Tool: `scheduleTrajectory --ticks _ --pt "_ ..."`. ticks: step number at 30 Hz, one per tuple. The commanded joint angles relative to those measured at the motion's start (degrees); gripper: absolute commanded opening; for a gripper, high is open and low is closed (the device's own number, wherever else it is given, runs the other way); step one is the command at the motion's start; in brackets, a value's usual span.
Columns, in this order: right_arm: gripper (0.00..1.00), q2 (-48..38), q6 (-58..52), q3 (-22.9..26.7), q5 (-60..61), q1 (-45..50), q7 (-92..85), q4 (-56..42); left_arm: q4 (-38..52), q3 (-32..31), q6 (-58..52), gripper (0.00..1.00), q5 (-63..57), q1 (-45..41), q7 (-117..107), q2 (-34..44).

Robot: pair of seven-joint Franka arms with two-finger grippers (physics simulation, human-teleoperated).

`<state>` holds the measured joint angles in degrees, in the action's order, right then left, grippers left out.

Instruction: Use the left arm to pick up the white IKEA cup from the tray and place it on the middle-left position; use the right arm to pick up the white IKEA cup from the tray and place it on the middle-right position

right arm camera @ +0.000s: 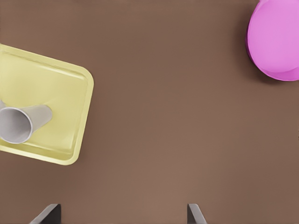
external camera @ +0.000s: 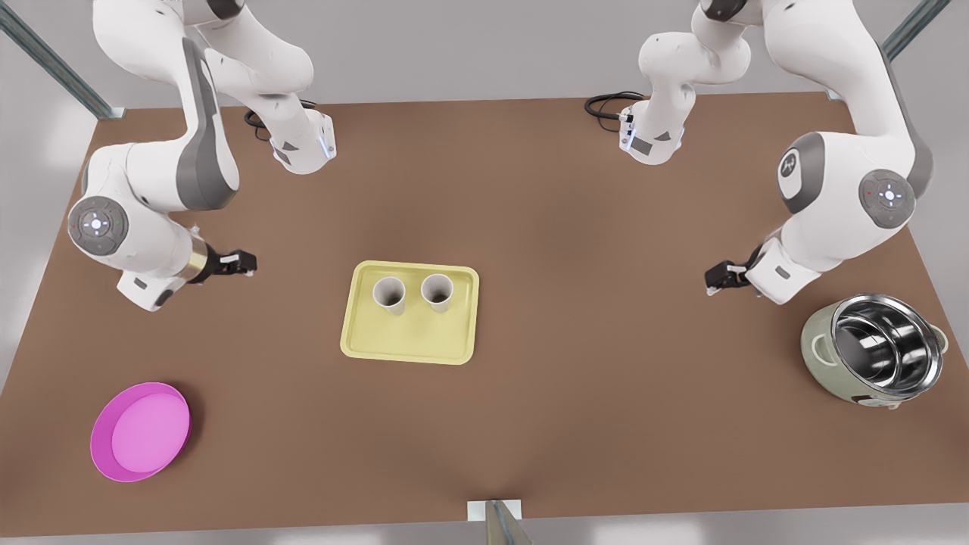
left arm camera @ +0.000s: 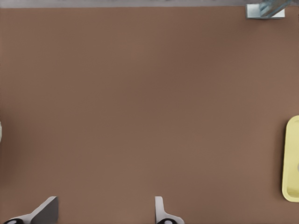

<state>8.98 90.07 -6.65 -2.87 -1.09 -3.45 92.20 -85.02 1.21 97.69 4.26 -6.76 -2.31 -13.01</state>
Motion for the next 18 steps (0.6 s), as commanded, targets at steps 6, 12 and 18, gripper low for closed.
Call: scheduleTrajectory --ticks 6,12,18 --pt "1.0 -0.19 7.49 0.23 -0.11 -0.76 1.08 -0.45 -1.11 -1.03 2.06 1.0 -0.83 -2.9 -0.59 0.35" --pt "1.0 7.02 16.97 -0.29 0.41 10.93 11.18 1.83 -1.99 -0.85 2.15 1.0 -0.92 -2.82 -1.47 0.36" --pt "1.0 8.95 41.06 -0.91 0.68 20.07 24.11 19.67 -1.2 -0.94 2.41 1.0 4.53 -2.82 -1.47 -0.79"
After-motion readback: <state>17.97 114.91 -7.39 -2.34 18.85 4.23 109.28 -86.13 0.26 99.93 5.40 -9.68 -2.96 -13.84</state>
